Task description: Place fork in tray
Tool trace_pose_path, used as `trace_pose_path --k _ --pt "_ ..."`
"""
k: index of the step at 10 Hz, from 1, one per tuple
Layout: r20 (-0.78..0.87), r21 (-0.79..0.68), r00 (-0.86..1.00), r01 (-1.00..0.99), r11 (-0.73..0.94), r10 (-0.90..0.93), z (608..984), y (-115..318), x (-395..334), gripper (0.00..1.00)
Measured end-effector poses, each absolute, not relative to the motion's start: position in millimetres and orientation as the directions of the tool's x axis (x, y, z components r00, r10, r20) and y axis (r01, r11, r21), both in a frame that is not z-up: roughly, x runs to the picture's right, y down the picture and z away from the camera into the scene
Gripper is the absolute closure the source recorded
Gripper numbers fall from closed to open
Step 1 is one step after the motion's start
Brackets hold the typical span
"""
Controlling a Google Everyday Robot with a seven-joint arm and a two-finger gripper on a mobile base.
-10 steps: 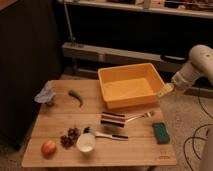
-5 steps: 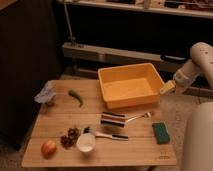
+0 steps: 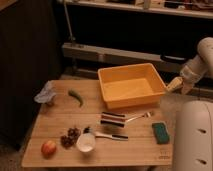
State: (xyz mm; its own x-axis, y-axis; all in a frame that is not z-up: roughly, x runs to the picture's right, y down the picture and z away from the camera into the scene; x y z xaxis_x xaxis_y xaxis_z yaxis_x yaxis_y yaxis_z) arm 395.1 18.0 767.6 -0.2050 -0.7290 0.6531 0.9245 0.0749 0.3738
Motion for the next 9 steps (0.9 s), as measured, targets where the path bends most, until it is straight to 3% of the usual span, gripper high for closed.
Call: trace_pose_path --k 9 --pt "0.669 0.404 -0.253 0.913 0.055 -0.699 764 32 391 0.26"
